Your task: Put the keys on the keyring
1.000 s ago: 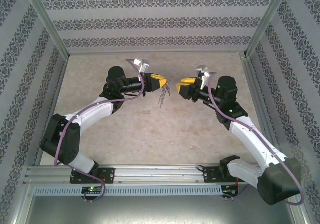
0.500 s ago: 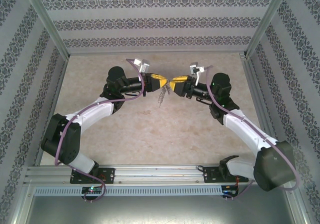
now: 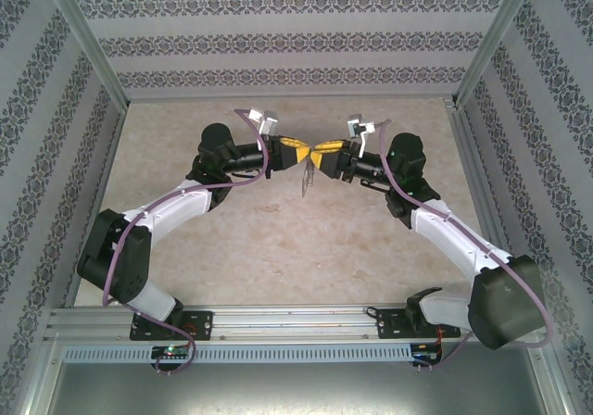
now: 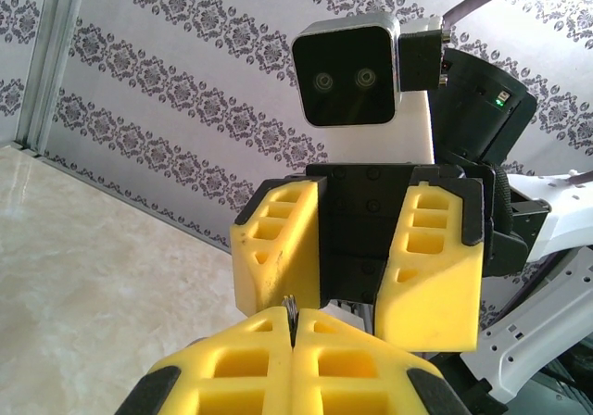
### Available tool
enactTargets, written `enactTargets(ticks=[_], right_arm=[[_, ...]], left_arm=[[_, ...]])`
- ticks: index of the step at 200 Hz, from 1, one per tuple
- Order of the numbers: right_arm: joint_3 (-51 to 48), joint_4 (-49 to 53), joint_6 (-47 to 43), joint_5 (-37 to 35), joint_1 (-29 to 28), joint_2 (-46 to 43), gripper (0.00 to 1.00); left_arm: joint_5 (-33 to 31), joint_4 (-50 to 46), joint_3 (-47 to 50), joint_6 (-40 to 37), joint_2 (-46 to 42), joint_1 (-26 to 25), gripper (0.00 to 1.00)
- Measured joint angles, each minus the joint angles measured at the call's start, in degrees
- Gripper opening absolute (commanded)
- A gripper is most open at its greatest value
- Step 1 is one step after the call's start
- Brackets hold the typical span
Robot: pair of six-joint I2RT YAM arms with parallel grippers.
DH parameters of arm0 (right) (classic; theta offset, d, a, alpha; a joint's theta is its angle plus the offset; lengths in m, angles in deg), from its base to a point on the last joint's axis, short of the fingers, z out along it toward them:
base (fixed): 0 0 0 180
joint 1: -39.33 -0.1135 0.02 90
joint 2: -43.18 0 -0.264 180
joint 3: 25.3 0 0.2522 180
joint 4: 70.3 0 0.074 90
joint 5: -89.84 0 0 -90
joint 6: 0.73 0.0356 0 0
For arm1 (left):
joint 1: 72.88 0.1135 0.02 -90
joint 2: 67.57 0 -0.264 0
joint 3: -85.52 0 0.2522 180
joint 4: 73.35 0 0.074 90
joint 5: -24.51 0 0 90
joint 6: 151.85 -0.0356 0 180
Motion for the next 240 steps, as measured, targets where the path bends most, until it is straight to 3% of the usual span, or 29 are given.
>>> enactTargets(ticks=[39,73,119,149,191,240], right_arm=[[0.22,-0.37,0.15,0.28,0.0,0.33,0.22],[0.22,-0.44,0.35,0.28,0.04,0.37,0.0],[0.22,-0.39,0.5,0.2,0.04,0.37,0.0],[0.22,1.4,-1.22,-0.42,0.0,0.13,0.0],[2.62,13.25,-10.12,-4.28,0.0,-0.85,0.0],[8.9,27.61,-22.03,-8.66,0.02,-0.83,0.0]], left_arm=[[0.02,0.04,-0.02,0.24,0.0,-0.02,0.0],[0.2,0.2,-0.02,0.26,0.0,-0.35,0.0],[0.09,0.15,-0.04,0.26,0.0,-0.33,0.0],[-0.39,-1.44,-0.09,-1.25,-0.22,-0.35,0.28],[-1.55,-8.48,-0.22,-6.08,-2.56,0.2,0.65],[-2.95,-21.18,-4.17,-15.21,-4.46,2.05,0.78]])
